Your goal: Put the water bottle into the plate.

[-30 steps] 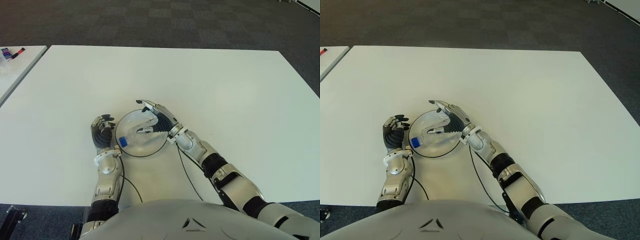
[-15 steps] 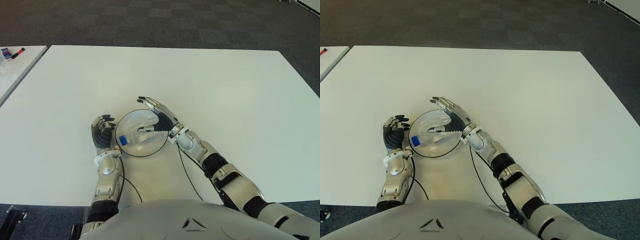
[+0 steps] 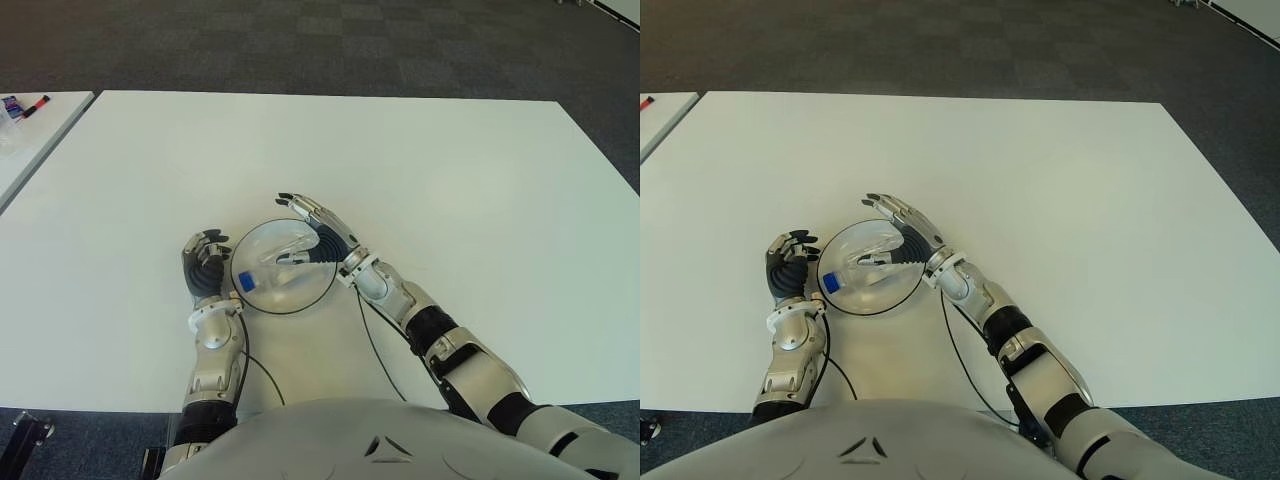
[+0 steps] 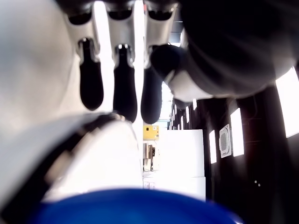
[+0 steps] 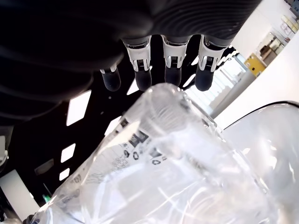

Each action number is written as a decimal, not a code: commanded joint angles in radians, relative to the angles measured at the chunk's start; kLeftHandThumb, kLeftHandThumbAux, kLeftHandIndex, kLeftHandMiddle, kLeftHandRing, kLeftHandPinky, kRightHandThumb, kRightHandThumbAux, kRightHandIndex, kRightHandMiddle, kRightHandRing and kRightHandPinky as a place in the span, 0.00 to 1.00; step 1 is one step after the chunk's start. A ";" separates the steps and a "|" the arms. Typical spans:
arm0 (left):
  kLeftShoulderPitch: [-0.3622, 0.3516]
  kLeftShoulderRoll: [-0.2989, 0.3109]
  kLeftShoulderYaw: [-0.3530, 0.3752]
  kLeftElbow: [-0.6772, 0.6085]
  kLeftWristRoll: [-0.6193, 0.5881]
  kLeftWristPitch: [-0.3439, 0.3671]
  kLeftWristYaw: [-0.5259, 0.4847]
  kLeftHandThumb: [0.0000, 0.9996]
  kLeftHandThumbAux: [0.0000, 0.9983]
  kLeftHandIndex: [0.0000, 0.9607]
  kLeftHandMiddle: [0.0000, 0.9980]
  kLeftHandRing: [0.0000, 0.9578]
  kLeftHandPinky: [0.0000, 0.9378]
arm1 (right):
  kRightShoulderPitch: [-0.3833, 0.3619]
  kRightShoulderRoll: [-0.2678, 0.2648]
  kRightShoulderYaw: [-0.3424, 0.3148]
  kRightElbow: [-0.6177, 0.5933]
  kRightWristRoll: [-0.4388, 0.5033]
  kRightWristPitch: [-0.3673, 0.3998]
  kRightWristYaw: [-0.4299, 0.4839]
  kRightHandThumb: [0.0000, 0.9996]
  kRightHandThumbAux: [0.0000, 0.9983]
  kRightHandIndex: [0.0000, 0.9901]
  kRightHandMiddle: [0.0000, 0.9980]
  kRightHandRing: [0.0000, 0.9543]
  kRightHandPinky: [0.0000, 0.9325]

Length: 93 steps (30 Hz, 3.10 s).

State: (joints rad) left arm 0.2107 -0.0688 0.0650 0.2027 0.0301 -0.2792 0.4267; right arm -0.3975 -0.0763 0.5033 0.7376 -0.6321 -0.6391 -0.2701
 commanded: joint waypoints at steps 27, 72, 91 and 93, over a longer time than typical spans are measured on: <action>0.002 -0.033 0.011 0.042 0.007 0.011 -0.003 0.83 0.68 0.42 0.48 0.54 0.50 | 0.093 -0.014 -0.181 -0.303 0.243 0.127 0.143 0.00 0.55 0.00 0.00 0.01 0.07; 0.014 -0.026 0.052 0.026 -0.070 -0.006 -0.153 0.00 0.92 0.17 0.17 0.16 0.18 | 0.369 0.199 -0.402 -0.226 0.709 0.234 0.332 0.04 0.68 0.00 0.00 0.00 0.03; 0.119 -0.060 -0.013 -0.165 -0.059 0.099 -0.144 0.00 0.93 0.09 0.09 0.08 0.13 | 0.519 0.169 -0.344 -0.388 0.679 0.296 0.325 0.05 0.68 0.00 0.00 0.00 0.05; 0.129 -0.060 -0.022 -0.168 -0.059 0.090 -0.144 0.00 0.94 0.08 0.09 0.08 0.13 | 0.531 0.167 -0.341 -0.400 0.675 0.308 0.319 0.04 0.68 0.00 0.00 0.00 0.05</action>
State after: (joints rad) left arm 0.3142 -0.0712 0.0587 0.0387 -0.0288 -0.1902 0.2820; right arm 0.0903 0.0523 0.1495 0.3490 0.0551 -0.3788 0.0628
